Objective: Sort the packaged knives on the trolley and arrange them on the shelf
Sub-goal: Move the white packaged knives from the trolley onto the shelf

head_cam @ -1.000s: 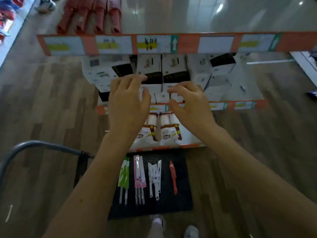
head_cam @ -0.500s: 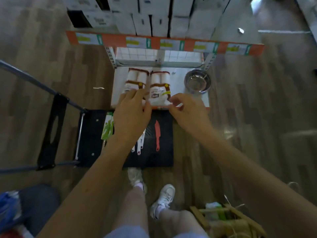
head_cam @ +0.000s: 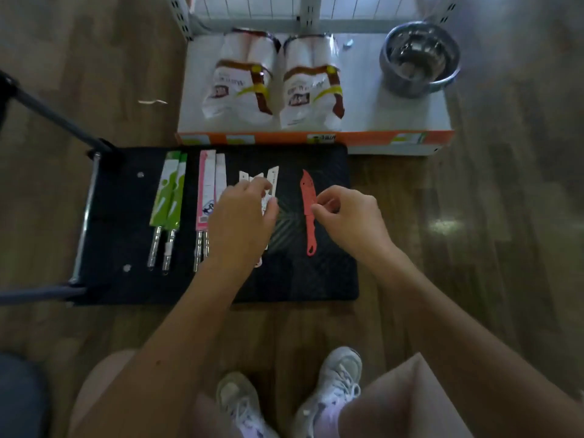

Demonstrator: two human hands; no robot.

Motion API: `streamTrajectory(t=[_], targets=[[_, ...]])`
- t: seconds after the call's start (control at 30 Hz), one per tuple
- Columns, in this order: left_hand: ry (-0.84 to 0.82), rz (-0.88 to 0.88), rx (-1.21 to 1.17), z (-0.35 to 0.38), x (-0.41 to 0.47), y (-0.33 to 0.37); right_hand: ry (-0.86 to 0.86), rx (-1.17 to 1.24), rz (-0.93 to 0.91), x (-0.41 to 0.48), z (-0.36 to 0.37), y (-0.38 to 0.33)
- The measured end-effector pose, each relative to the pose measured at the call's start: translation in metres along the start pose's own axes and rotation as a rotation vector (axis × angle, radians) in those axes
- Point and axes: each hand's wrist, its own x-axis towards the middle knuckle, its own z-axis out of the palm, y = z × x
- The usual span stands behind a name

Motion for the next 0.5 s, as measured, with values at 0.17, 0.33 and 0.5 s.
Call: streamTrajectory(t=[0.17,0.33,0.5], targets=[[-0.093,-0.089,-0.054,0.137,0.011,-0.074,0.059,-0.107,0.107,0.068,0.111,0.092],[-0.119,-0.153,0.078,0.202,0.017,-0.114,0.048,-0.344,0.176,0.101,0.166,0.137],[-0.101,-0.221,0.067,0.216,0.021,-0.119,0.051,-0.192,0.143,0.111,0.185,0.148]])
